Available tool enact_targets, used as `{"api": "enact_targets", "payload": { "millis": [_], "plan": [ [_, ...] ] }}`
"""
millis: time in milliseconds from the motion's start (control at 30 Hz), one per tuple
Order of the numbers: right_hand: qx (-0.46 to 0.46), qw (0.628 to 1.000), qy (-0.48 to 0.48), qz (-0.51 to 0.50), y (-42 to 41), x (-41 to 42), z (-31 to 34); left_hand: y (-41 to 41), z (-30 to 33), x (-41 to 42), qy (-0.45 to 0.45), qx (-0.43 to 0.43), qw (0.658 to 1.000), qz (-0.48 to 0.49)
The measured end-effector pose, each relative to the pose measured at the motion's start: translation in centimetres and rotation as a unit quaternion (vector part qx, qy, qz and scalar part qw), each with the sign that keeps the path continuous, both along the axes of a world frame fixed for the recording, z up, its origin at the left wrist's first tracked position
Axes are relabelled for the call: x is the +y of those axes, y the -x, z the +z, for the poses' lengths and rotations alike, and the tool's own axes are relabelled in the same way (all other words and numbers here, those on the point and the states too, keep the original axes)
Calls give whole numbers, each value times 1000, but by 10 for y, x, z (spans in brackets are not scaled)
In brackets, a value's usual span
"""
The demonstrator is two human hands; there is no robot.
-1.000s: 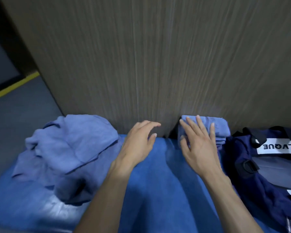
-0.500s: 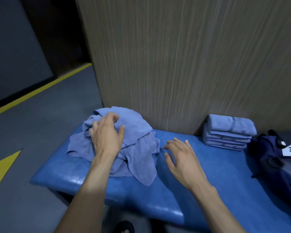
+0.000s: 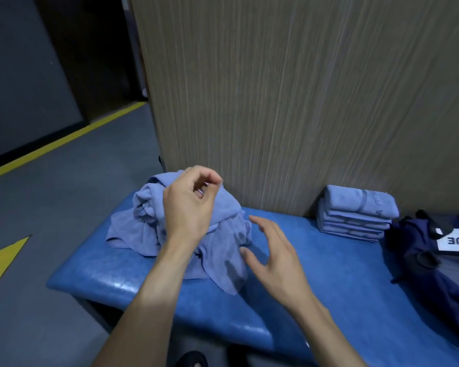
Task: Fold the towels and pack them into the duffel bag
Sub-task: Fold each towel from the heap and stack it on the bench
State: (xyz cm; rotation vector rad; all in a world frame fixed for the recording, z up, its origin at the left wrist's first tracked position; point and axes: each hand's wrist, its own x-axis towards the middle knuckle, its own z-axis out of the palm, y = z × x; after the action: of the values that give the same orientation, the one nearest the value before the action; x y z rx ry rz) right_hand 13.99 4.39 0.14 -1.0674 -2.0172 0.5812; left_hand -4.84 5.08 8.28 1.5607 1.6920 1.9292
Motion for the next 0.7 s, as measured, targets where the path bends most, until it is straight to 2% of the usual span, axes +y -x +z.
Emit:
{"api": "enact_targets", "payload": {
  "millis": [67,100,167,200,233,333,400,500,533,600,700],
  "plan": [
    [4,1000,12,2,5,-1,-2,7,-12,2,64,63,995,42],
    [3,1000,20,4,7,-2,-3,14,-20,3,126,116,982,77],
    [-6,999,34,7,10,-3,-7,29,-32,1,268,254,918,145],
    [-13,999,37,7,11,-3,-8,34,-37,1,306,299,889,165],
    [-21,999,37,7,12,-3,-10,37,-40,0,312,320,878,171],
    [-36,999,30,6,12,-2,-11,42,-42,2,250,329,894,176],
    [-36,999,38,4,12,-2,-12,44,-38,5,207,299,913,182],
    [-11,998,55,6,16,-3,-10,39,-21,1,102,155,976,114],
    [8,998,67,7,19,-3,-8,36,-14,-2,61,117,988,85],
    [54,994,97,5,26,-4,-3,25,-7,-7,41,106,993,36],
    [117,985,128,4,37,0,0,8,-15,-9,75,149,984,-66]
  ]
}}
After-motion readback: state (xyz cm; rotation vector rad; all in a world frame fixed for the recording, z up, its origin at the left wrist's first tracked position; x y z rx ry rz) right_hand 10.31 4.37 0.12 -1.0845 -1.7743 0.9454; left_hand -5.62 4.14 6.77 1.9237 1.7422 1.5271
